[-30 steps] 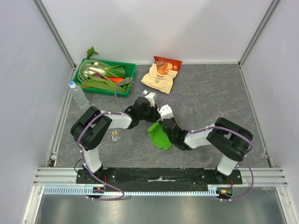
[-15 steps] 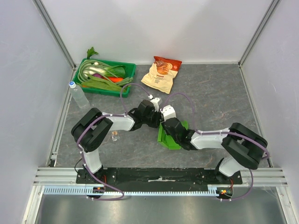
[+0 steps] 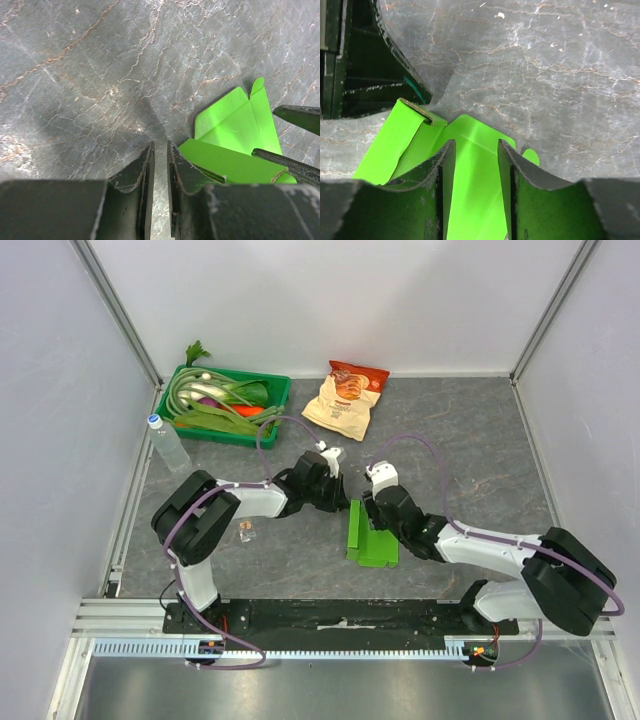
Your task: Fold the paper box
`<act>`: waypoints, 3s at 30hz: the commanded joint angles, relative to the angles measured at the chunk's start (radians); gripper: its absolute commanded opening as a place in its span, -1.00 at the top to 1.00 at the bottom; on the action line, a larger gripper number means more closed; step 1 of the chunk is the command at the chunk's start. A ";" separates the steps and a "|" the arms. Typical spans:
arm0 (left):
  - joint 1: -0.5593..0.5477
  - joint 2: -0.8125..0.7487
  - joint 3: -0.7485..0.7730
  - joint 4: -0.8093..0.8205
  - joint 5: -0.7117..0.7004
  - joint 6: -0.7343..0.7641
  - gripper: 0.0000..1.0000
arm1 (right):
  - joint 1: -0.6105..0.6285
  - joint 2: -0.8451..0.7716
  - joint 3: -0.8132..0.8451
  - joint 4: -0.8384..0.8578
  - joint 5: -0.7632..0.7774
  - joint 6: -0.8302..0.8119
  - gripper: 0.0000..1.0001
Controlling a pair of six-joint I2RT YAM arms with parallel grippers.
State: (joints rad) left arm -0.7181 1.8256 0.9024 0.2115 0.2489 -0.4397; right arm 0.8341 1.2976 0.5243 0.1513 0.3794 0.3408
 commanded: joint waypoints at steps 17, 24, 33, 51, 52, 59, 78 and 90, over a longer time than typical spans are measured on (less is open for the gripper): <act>-0.038 -0.627 -0.572 0.252 0.067 -0.045 0.18 | -0.001 -0.050 0.091 -0.363 -0.068 0.253 -0.01; -0.306 -0.704 -0.553 0.129 -0.105 -0.166 0.31 | -0.003 -0.079 0.047 -0.335 -0.246 0.239 0.08; -0.371 -0.444 -0.433 0.155 -0.138 -0.298 0.54 | 0.007 -0.165 0.025 -0.355 -0.234 0.270 0.07; -0.144 -0.293 -0.313 0.170 -0.307 -0.255 0.43 | 0.007 -0.035 0.014 -0.087 -0.329 0.356 0.07; -0.120 -0.278 -0.292 0.184 -0.295 -0.243 0.40 | 0.005 -0.024 0.020 -0.069 -0.341 0.362 0.06; 0.009 -0.221 -0.235 0.183 -0.247 -0.110 0.35 | -0.132 -0.092 0.111 -0.303 -0.136 0.250 -0.06; -0.340 -0.381 -0.410 0.273 -0.577 -0.132 0.19 | -0.228 -0.083 -0.109 0.281 -0.155 -0.075 0.07; -0.392 -0.270 -0.332 0.301 -0.721 -0.120 0.12 | -0.228 0.035 -0.133 0.478 -0.169 -0.077 0.26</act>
State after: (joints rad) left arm -1.0870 1.5368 0.5289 0.4526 -0.3710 -0.5606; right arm 0.6056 1.3094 0.3996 0.5056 0.2111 0.2771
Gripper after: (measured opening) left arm 0.438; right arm 0.395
